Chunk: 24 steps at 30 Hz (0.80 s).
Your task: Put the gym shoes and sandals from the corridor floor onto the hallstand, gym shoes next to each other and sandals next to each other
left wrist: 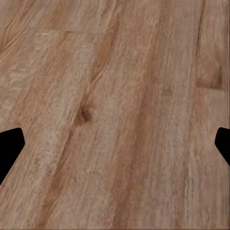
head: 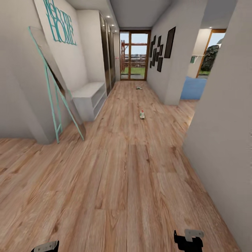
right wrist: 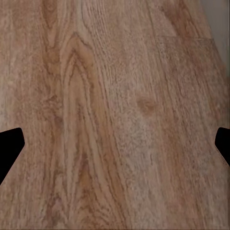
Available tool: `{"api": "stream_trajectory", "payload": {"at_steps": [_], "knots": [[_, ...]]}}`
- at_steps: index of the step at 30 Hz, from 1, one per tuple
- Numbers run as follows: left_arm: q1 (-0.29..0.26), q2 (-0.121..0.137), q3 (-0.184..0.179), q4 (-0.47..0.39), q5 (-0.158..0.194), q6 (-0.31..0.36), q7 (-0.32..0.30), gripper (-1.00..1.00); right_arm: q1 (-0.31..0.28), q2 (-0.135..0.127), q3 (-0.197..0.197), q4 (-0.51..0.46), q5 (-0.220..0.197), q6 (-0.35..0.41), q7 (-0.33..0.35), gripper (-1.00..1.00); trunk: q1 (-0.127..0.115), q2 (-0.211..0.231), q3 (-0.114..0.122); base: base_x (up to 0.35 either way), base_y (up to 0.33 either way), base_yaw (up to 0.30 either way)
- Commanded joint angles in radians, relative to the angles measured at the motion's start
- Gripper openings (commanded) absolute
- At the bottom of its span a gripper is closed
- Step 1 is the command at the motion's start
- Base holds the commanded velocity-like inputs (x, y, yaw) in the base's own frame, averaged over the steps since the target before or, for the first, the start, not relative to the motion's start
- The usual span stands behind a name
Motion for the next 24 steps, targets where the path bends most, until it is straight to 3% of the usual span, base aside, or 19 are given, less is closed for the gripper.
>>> {"api": "stream_trajectory", "payload": {"at_steps": [1,6,24], "knots": [[0.0,0.0,0.005,0.001,0.001,-0.003,-0.005,1.0,-0.001,0.0,-0.007,0.001,0.01,-0.003,-0.003,1.0,0.0,0.0,-0.001,0.338,0.0,-0.227],[0.0,-0.002,0.004,0.004,0.002,-0.003,-0.004,1.0,-0.001,0.0,-0.007,0.001,0.01,-0.003,-0.003,1.0,0.0,0.0,-0.001,0.339,0.0,-0.147],[0.0,-0.006,0.001,0.022,0.004,-0.004,-0.004,1.0,-0.001,0.0,-0.005,0.0,0.016,-0.004,0.001,1.0,0.0,0.0,-0.001,0.339,0.0,-0.007]]}}
